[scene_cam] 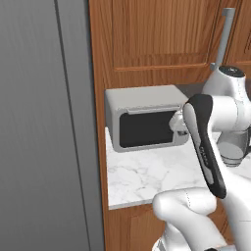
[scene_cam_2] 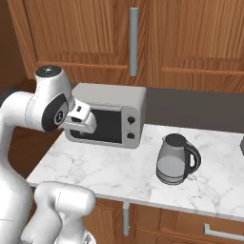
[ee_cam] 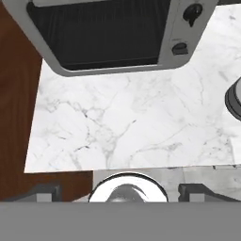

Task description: Navigate to the coffee machine.

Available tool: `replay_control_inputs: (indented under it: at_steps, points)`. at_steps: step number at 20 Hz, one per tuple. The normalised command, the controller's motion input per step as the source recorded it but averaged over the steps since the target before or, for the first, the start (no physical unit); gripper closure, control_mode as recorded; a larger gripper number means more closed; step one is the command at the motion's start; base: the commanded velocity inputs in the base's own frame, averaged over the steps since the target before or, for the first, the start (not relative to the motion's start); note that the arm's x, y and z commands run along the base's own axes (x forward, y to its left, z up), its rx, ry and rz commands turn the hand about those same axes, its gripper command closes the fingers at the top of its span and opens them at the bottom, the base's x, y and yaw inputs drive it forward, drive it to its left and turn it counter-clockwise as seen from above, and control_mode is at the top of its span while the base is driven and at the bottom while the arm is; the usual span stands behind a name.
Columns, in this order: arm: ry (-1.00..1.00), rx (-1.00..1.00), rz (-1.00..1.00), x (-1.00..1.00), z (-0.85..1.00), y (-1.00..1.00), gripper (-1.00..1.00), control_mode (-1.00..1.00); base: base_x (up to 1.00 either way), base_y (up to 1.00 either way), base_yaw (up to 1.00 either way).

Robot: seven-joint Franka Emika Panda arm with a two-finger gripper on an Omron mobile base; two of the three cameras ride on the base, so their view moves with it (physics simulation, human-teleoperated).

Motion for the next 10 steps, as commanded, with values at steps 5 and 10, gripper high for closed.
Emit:
replay_control_inputs:
  at_steps: [5,10]
  points:
    - [-0.04,0.00,0.00,-0.93,0.16,-0.02,-1.00,-1.00,0.00,0.00,0.00]
    - [0.00,0.00,0.00,0.00,0.00,0.00,-1.00,1.00,-0.64,-0.14,-0.13]
